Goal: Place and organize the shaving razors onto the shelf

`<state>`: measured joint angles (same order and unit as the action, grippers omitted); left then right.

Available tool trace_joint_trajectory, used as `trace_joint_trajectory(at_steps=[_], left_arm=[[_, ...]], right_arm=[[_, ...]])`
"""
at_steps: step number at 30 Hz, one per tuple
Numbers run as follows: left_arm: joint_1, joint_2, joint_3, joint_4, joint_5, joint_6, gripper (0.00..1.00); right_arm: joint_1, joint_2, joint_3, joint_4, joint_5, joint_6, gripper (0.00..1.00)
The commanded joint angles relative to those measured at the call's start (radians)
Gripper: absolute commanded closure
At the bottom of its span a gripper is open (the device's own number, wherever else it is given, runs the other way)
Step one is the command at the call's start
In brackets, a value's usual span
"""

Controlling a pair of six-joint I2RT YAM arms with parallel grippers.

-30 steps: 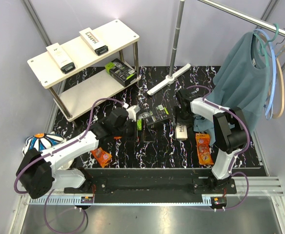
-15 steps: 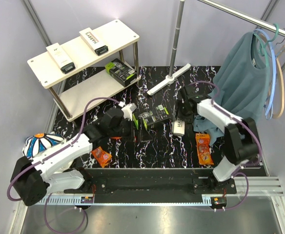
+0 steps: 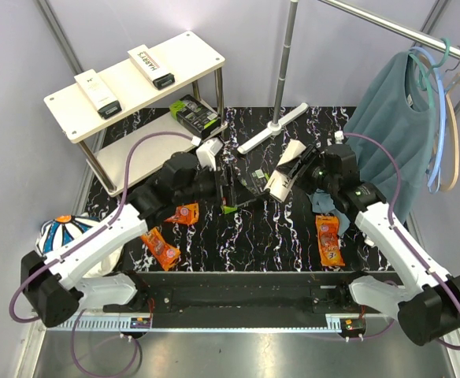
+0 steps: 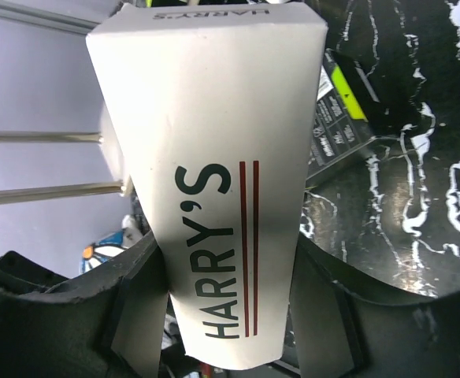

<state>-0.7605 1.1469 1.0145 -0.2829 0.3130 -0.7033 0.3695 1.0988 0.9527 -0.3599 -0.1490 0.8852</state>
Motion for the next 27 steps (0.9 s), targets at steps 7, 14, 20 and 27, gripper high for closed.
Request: trace_joint_trajectory(at_steps=[7, 14, 20, 27], left_arm=[[-0.071, 0.213, 0.245, 0.004, -0.054, 0.143, 0.04], [-0.122, 0.326, 0.332, -0.054, -0.13, 0.172, 0.09], [-0.126, 0.349, 0.366, -0.055, -0.216, 0.171, 0.14], [-0.126, 0.389, 0.403, -0.033, -0.197, 0.189, 0.39]], right_arm=[[0.002, -0.048, 0.004, 0.081, -0.057, 0.095, 0.42], [0.003, -0.048, 0.001, 0.078, -0.061, 0.093, 0.42], [0.002, -0.04, -0.006, 0.076, -0.073, 0.092, 0.42], [0.002, -0.03, 0.0, 0.075, -0.087, 0.086, 0.41]])
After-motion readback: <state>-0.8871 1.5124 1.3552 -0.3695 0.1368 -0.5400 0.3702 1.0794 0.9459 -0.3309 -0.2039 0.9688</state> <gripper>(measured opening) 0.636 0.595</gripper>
